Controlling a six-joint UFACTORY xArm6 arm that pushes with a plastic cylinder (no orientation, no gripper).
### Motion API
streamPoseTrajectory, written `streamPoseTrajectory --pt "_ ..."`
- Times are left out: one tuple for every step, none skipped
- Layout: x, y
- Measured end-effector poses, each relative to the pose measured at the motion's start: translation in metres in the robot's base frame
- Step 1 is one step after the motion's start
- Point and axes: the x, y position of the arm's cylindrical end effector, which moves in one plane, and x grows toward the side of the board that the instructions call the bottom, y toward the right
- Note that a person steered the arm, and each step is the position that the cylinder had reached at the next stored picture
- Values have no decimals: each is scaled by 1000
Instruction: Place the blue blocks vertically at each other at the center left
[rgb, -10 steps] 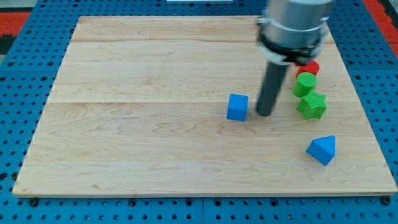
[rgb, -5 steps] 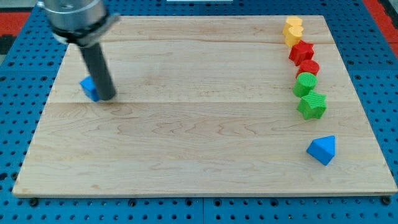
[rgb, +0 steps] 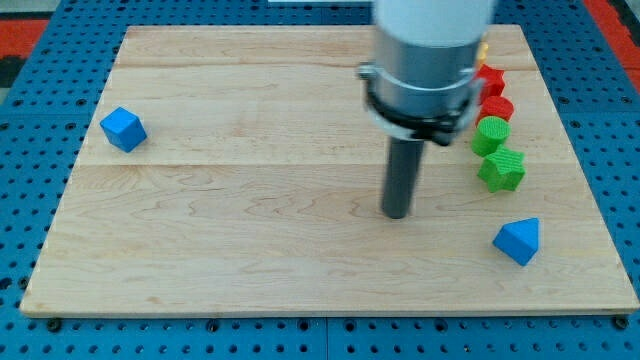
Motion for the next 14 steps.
streamPoseTrajectory --pt "0 57" --pt "6 117" --pt "40 204" --pt "60 158" --pt "9 75" --pt "-10 16" --pt "-1 65" --pt "13 33" --pt "3 -45" --pt "-9 17" --pt "-3 82" --pt "39 63" --pt "43 -16" --pt "11 -88"
